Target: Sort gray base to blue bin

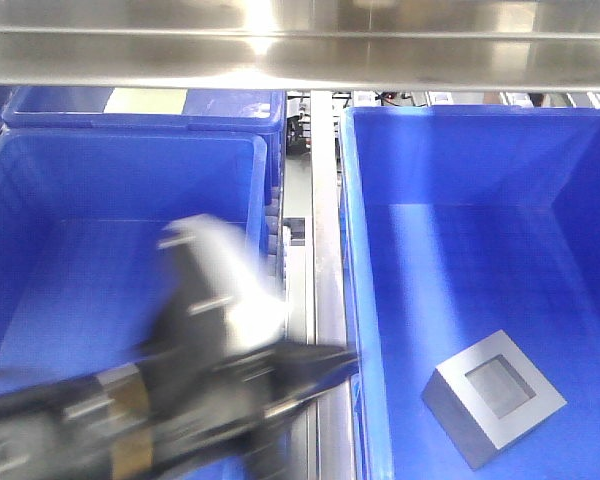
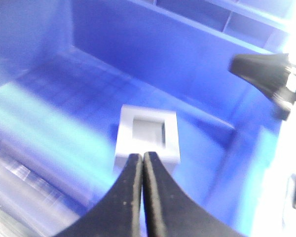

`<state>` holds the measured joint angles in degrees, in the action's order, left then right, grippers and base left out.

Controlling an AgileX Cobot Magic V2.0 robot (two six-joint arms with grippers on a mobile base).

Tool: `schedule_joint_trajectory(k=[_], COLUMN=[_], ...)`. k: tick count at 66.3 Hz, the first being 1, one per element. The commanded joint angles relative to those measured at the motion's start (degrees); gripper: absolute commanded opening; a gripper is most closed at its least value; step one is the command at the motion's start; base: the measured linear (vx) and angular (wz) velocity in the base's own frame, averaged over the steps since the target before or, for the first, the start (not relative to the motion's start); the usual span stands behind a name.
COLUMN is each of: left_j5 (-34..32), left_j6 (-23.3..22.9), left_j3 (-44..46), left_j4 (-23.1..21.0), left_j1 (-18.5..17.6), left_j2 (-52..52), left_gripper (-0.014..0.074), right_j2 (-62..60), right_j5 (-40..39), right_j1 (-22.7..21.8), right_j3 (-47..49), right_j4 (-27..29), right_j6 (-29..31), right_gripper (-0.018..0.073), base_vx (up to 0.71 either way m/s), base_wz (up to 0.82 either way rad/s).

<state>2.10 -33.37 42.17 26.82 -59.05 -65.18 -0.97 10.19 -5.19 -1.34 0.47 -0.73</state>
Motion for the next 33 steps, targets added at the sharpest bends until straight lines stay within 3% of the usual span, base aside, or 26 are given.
schedule_joint_trajectory(k=[1, 21, 33], left_j5=[-2.47, -0.64, -0.86], left_j6=[-0.02, -0.02, -0.02], left_j3=[-3.16, -16.77, -19.53], left_j4=[0.06, 0.01, 0.01], left_j1=[0.10, 0.10, 0.10], left_j2=[7.39, 33.48, 42.64], left_gripper=[-0.0004, 0.0000, 0.0000], right_j2=[-0.10, -0.10, -0.10], right_j5=[-1.76, -1.76, -1.76], right_j1=[0.02, 0.02, 0.02], right_j3=[-0.37, -0.37, -0.37], right_j4=[-0.47, -0.47, -0.47], right_j6=[0.73, 0.73, 0.73], right_gripper=[-0.0005, -0.0005, -0.0005], base_vx=[0.00, 0.00, 0.00], base_wz=[0.00, 0.00, 0.00])
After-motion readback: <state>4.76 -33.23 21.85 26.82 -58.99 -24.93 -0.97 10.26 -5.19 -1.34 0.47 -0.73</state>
